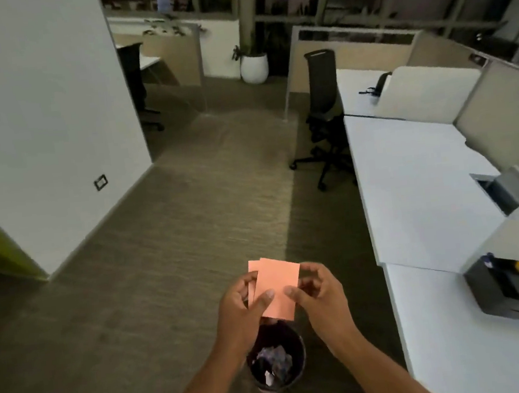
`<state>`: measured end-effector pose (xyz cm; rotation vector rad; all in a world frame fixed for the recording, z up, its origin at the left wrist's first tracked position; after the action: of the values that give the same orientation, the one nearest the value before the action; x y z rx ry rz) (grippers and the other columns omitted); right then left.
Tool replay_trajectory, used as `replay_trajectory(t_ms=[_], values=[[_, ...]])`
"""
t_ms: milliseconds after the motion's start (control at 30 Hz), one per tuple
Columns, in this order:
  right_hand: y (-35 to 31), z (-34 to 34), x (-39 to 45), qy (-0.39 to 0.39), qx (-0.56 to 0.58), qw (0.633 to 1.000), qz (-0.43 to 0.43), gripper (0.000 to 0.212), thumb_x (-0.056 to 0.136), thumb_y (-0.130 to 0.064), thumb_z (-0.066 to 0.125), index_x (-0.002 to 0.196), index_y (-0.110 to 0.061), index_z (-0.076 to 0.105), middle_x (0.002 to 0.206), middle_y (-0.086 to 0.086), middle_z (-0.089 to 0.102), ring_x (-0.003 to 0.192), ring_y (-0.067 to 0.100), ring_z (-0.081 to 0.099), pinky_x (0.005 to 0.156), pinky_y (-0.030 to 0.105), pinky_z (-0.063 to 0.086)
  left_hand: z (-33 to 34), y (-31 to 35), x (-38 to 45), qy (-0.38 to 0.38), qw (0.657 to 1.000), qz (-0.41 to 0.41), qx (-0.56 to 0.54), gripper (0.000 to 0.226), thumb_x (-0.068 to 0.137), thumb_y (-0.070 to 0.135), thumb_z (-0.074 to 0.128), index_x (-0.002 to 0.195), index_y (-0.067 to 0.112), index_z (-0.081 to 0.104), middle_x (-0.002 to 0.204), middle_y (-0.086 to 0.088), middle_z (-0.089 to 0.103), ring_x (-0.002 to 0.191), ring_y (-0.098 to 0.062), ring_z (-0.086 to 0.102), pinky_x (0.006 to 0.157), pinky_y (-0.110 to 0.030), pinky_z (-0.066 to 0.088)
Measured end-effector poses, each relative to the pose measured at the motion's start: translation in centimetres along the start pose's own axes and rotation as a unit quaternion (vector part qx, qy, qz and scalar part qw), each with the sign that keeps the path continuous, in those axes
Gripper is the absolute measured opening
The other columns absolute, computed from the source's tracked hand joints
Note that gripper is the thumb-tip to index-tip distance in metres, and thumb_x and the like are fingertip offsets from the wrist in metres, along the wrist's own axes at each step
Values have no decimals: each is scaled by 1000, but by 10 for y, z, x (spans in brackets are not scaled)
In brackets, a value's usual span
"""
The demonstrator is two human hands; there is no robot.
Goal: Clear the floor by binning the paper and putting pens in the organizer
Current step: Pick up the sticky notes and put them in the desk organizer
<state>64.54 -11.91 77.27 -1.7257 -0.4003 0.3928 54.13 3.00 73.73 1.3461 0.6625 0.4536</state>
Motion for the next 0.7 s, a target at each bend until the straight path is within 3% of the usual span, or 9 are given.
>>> replay_trajectory(t_ms=[100, 267, 433, 700], values=[[2, -47, 12, 60, 4, 998, 2, 38, 86, -19, 84, 111, -38, 63, 105, -25, 72, 98, 1, 72, 74, 23, 63, 51, 16, 13, -56, 998, 12, 26, 39, 87, 25, 82, 105, 56, 67, 111, 9, 78, 96, -16, 78, 68, -44, 66], [6, -135, 40, 152, 28, 988, -9, 38, 85, -31, 85, 113, -41, 61, 109, -31, 68, 102, -1, 70, 72, 16, 61, 157, 35, 47, -134, 989, 34, 57, 38, 91, 21, 78, 115, 45, 61, 120, 2, 74, 100, -24, 76, 64, -43, 66], [18, -237, 61, 234, 57, 970, 13, 43, 84, -31, 86, 117, -40, 60, 112, -15, 70, 96, 15, 74, 69, 20, 62, 277, 40, 66, -205, 975, 47, 74, 38, 90, 24, 78, 117, 44, 59, 125, 5, 69, 101, -23, 73, 61, -33, 64], [59, -385, 48, 341, 77, 935, 56, 42, 87, -17, 83, 122, -28, 62, 110, 0, 71, 94, 17, 76, 69, 27, 64, 447, 20, 56, -327, 939, 35, 97, 35, 90, 31, 78, 109, 53, 58, 118, 23, 59, 96, -17, 71, 63, -28, 64]])
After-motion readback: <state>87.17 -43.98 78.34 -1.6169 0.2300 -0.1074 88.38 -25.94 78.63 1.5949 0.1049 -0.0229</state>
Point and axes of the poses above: each hand's wrist, its own x-axis towards the middle knuckle, its own z-axis out of the palm, y = z × x, the point moved 5 cm from there along x, towards the middle knuckle
